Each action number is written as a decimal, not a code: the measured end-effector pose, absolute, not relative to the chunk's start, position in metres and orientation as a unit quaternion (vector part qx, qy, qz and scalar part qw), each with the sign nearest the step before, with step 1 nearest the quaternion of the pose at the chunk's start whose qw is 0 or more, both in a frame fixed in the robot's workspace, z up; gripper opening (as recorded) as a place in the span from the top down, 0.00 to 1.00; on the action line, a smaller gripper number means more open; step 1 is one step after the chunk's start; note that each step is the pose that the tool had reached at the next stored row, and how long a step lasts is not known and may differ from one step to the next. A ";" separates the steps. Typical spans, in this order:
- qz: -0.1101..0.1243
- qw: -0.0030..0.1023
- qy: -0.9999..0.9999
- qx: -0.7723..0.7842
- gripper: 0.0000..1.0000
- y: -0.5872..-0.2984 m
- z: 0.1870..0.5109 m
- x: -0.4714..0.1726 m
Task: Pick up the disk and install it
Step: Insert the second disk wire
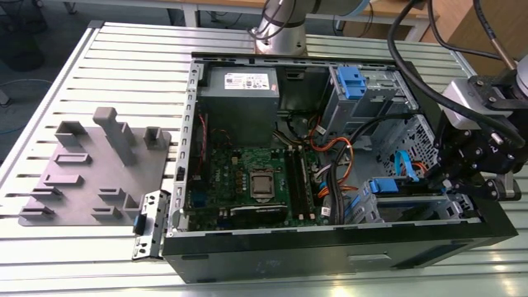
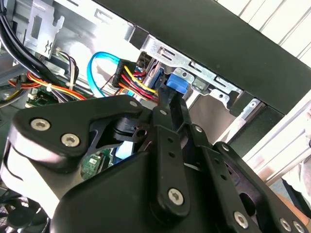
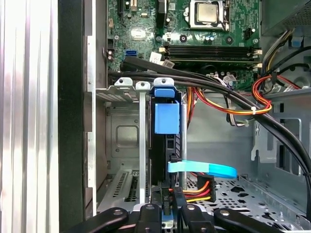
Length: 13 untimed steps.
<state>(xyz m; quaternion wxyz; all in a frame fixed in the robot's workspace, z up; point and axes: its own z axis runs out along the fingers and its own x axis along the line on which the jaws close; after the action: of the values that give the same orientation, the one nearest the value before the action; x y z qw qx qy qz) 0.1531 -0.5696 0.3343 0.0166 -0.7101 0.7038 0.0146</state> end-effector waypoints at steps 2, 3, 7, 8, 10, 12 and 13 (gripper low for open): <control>0.014 0.016 0.704 -0.710 0.76 -0.570 0.334 0.153; 0.014 0.016 0.704 -0.710 0.76 -0.570 0.334 0.153; 0.014 0.016 0.704 -0.710 0.76 -0.570 0.334 0.153; 0.014 0.016 0.704 -0.710 0.76 -0.570 0.334 0.153; 0.014 0.016 0.704 -0.710 0.78 -0.570 0.334 0.153; 0.014 0.016 0.704 -0.710 0.84 -0.570 0.334 0.153; 0.014 0.016 0.704 -0.710 0.84 -0.570 0.334 0.153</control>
<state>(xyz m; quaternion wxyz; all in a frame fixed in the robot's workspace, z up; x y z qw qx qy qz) 0.1531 -0.5697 0.3340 0.0158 -0.7101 0.7038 0.0138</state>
